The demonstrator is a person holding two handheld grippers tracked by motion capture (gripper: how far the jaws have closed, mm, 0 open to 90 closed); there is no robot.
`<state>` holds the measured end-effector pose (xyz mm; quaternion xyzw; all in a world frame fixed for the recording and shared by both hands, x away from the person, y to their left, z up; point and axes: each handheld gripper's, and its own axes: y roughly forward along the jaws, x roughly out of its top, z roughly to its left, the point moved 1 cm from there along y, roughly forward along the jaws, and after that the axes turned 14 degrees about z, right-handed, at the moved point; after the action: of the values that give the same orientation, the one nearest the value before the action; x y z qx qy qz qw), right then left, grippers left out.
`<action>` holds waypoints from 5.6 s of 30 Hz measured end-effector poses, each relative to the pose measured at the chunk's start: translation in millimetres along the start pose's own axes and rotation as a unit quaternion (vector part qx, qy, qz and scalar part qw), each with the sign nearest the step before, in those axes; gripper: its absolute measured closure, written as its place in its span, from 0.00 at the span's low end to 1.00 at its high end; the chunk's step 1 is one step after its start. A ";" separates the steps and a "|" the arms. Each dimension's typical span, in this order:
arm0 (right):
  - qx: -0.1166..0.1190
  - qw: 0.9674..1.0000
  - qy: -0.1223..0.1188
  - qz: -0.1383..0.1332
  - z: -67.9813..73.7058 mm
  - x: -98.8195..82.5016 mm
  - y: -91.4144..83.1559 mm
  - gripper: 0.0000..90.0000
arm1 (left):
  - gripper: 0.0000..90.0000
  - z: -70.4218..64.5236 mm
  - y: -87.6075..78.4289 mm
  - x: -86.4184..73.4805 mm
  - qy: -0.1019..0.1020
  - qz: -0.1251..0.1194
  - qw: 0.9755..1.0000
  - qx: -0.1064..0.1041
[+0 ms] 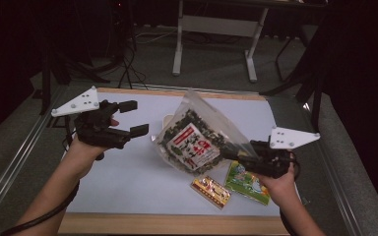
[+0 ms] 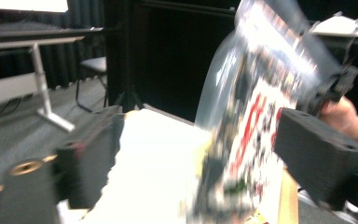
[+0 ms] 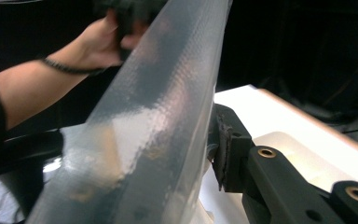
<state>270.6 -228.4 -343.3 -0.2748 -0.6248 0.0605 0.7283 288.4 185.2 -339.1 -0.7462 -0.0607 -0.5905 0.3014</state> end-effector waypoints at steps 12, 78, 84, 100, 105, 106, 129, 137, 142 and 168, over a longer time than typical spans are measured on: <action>-0.125 0.991 0.043 -0.005 -34.2 17.4 -33.0 0.86 | 0.01 2.2 10.3 -44.0 0.002 -0.007 0.997 0.075; -0.134 0.978 0.112 0.115 -120.4 -47.1 58.8 0.85 | 0.00 1.7 48.7 -148.3 -0.083 0.032 0.993 0.071; -0.140 0.977 0.100 0.129 -118.0 -41.9 60.8 0.84 | 0.00 1.0 50.6 -149.2 -0.078 0.039 0.994 0.071; -0.152 0.977 0.099 0.116 -107.5 -24.7 44.0 0.66 | 0.00 -2.3 52.5 -152.0 -0.058 0.043 0.995 0.074; -0.157 0.979 0.097 0.085 -98.1 -14.7 17.7 0.56 | 0.00 -3.6 53.0 -154.7 -0.043 0.043 0.995 0.073; -0.160 0.979 0.097 0.078 -95.8 -13.3 13.3 0.54 | 0.00 -4.0 53.0 -155.1 -0.043 0.044 0.995 0.073; -0.222 0.967 0.123 0.033 -73.3 -51.2 -56.0 0.16 | 0.00 -8.2 54.6 -163.6 -0.057 0.042 0.996 0.060; -0.228 0.962 0.138 0.061 -86.8 -88.2 -49.7 0.19 | 0.00 -7.1 54.9 -165.0 -0.057 0.040 0.996 0.059; -0.218 0.963 0.141 0.071 -94.6 -108.4 -46.5 0.20 | 0.00 -6.8 53.9 -167.4 -0.060 0.041 0.996 0.059; -0.264 0.934 0.188 0.149 -139.1 -157.5 -50.2 0.17 | 0.02 -10.1 61.0 -173.3 -0.054 0.048 0.996 0.060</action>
<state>355.7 -383.8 -467.1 -0.5531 -0.4219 -0.0515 0.7165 255.9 176.4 -520.0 -0.7597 -0.0768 -0.5292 0.3701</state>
